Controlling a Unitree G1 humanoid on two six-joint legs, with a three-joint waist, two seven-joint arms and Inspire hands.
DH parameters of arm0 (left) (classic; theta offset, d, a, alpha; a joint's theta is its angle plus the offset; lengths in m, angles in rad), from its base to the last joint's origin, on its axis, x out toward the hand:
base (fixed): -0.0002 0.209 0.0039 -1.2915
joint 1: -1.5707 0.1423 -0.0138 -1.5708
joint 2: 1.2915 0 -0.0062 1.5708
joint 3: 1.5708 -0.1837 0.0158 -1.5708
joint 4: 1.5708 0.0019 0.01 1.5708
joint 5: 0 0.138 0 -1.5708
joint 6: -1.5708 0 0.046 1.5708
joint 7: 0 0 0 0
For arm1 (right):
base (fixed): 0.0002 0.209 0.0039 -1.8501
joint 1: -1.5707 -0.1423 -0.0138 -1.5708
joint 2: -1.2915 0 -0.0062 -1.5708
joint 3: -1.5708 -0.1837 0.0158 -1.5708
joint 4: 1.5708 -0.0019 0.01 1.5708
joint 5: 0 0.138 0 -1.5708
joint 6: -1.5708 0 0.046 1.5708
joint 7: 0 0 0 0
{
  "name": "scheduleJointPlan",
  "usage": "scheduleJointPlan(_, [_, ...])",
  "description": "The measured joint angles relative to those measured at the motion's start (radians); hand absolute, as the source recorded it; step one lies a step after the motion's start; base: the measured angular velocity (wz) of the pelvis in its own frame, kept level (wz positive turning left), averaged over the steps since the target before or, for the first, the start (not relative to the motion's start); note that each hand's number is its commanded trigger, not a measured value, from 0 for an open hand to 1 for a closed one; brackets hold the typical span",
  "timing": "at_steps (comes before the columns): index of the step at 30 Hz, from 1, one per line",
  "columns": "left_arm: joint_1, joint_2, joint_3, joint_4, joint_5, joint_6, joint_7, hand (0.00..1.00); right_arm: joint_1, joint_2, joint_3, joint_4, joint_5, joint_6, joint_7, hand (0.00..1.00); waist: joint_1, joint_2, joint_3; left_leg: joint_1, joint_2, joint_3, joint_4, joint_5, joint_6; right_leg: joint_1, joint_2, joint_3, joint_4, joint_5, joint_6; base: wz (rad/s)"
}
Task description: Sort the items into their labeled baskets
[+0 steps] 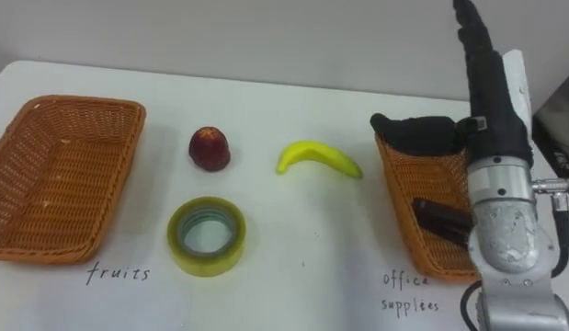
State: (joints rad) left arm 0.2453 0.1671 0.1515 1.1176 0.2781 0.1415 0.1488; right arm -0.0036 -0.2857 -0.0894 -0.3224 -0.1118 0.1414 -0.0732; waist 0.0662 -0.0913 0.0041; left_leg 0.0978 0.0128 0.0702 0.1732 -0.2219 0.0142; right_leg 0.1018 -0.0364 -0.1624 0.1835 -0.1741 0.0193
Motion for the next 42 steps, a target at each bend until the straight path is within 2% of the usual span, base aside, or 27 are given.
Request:
scheduleJointPlan(3, [-0.001,0.000,-0.015,-0.010,0.000,0.002,-0.014,0.00,-0.012,0.000,0.046,0.003,0.034,0.000,0.011,0.00,0.006,0.008,0.0039,-0.001,0.000,-0.004,0.000,0.000,0.000,0.003,0.000,-0.009,0.000,0.000,0.000,0.08])
scheduleJointPlan(4, [0.000,0.000,-0.017,-0.015,0.001,0.002,-0.016,0.00,-0.014,0.000,0.059,0.006,0.039,0.000,0.019,0.00,0.018,0.009,0.0048,-0.001,0.000,-0.007,-0.002,0.000,0.000,0.003,0.000,-0.010,0.000,0.000,0.000,0.06])
scheduleJointPlan(7, [-0.012,0.001,-0.024,-0.019,0.011,0.001,-0.022,0.00,-0.019,0.001,0.094,0.038,0.040,-0.002,0.038,0.00,0.024,0.008,0.0041,-0.010,-0.003,-0.019,0.001,0.000,0.000,0.002,-0.003,-0.033,0.000,0.000,0.000,0.14])
scheduleJointPlan(10, [-0.014,0.001,-0.040,-0.019,0.031,0.001,-0.022,0.00,-0.019,0.003,0.136,0.059,0.040,-0.002,0.063,0.00,0.028,0.007,0.0037,-0.019,-0.005,-0.021,0.011,0.001,0.000,-0.002,-0.006,-0.034,-0.001,0.000,0.000,0.05])
scheduleJointPlan(14, [-0.019,0.002,-0.059,-0.018,0.030,0.001,-0.022,0.00,-0.019,0.008,0.171,0.059,0.051,-0.002,0.077,0.00,0.044,0.006,0.0011,-0.026,-0.005,-0.022,0.014,0.001,0.000,-0.007,-0.006,-0.036,-0.001,0.000,0.000,0.00])
scheduleJointPlan(16, [-0.026,0.002,-0.059,-0.020,0.029,-0.002,-0.021,0.00,-0.020,0.008,0.182,0.059,0.065,-0.005,0.077,0.00,0.050,0.005,-0.0042,-0.037,-0.005,-0.025,0.020,0.001,0.000,-0.016,-0.006,-0.036,-0.001,0.000,0.000,0.04])
scheduleJointPlan(23, [-0.017,0.006,-0.077,-0.033,0.027,-0.005,0.001,0.00,-0.020,0.007,0.246,0.083,0.071,-0.013,0.077,0.00,0.052,0.007,-0.0038,-0.048,-0.005,-0.025,0.028,0.001,0.000,-0.021,-0.007,-0.035,-0.001,0.000,0.000,0.00])
scheduleJointPlan(28, [-0.013,0.006,-0.078,-0.038,0.026,-0.005,0.011,0.00,-0.020,0.010,0.277,0.100,0.070,-0.013,0.076,0.00,0.067,0.006,-0.0041,-0.057,-0.004,-0.018,0.028,0.001,0.000,-0.032,-0.006,-0.033,0.002,0.002,-0.003,-0.05])
scheduleJointPlan(32, [-0.014,0.006,-0.088,-0.045,0.007,-0.008,0.034,0.00,-0.021,0.011,0.326,0.119,0.071,-0.013,0.079,0.00,0.081,0.001,-0.0089,-0.073,-0.003,-0.015,0.030,0.002,0.000,-0.050,-0.006,-0.033,0.003,0.004,-0.005,-0.02])
scheduleJointPlan(36, [-0.017,0.005,-0.100,-0.039,-0.006,-0.017,0.040,0.00,-0.021,0.016,0.348,0.131,0.067,-0.013,0.099,0.00,0.091,0.002,-0.0083,-0.092,-0.003,-0.015,0.031,0.003,0.000,-0.067,-0.006,-0.033,0.001,0.008,-0.005,0.00])
scheduleJointPlan(42, [-0.018,0.001,-0.128,-0.028,-0.014,-0.018,0.065,0.00,-0.022,0.029,0.348,0.171,0.064,-0.019,0.099,0.00,0.095,0.017,0.0028,-0.095,-0.004,-0.018,0.031,0.004,0.001,-0.070,-0.006,-0.035,0.000,0.009,-0.005,0.01])
